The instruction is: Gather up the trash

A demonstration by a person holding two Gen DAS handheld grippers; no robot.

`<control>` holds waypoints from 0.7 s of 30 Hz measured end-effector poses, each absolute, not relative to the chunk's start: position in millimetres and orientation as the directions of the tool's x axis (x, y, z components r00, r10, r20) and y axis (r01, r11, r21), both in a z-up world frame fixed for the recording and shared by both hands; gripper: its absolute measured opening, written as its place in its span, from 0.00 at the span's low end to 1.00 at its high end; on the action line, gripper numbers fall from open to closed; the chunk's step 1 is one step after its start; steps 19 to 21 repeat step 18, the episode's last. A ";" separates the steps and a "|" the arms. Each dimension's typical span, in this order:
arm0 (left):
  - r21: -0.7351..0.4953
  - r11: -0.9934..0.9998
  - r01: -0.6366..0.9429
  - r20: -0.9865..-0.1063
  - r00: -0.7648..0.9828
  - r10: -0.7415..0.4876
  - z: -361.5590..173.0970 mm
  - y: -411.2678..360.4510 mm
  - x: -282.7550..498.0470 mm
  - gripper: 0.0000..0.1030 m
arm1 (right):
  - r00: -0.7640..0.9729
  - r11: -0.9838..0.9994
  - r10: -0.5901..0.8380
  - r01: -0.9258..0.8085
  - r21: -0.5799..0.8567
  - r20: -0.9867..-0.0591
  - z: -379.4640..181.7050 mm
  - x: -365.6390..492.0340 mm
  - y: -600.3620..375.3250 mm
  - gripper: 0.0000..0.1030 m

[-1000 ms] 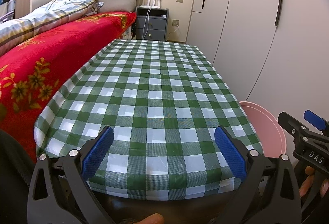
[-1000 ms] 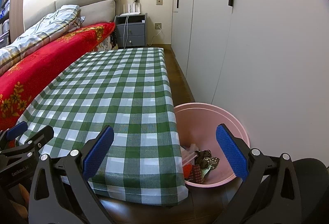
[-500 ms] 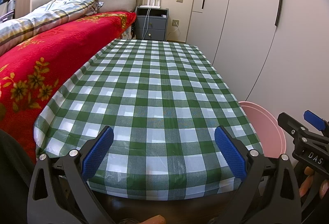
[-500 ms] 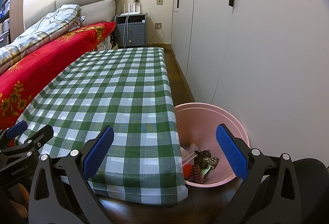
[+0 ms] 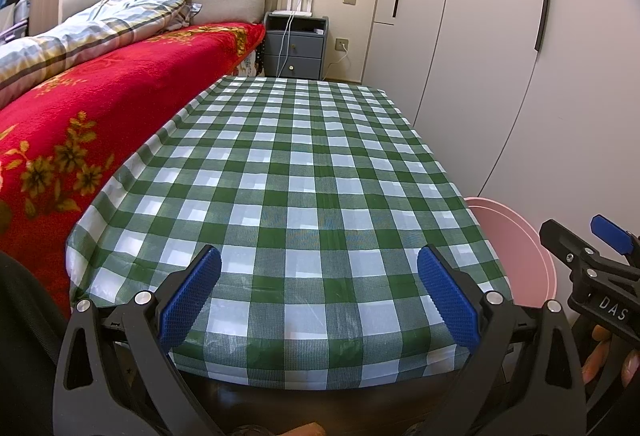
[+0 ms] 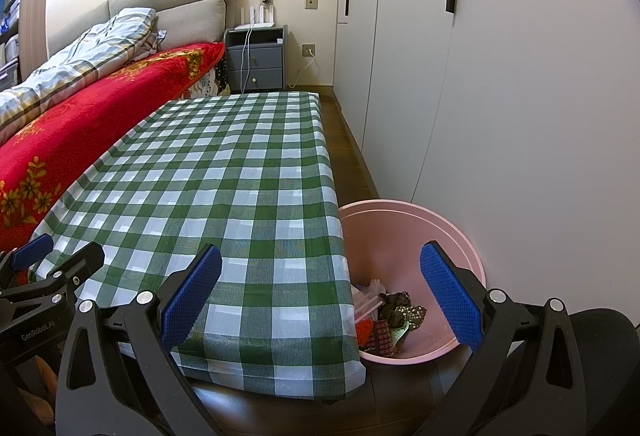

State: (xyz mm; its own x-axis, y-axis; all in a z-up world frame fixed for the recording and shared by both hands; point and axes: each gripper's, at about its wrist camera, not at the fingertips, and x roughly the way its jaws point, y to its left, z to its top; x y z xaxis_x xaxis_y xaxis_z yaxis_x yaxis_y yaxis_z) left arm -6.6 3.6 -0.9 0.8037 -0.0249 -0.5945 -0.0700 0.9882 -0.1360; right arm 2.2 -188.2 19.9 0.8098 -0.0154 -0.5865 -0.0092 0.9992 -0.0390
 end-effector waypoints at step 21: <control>-0.126 0.990 -0.071 -0.597 0.802 -0.018 -0.8 0.7 -5.8 0.93 | 0.809 0.999 -0.016 -0.009 -0.039 -0.588 20.2 2.2 -187.9 0.95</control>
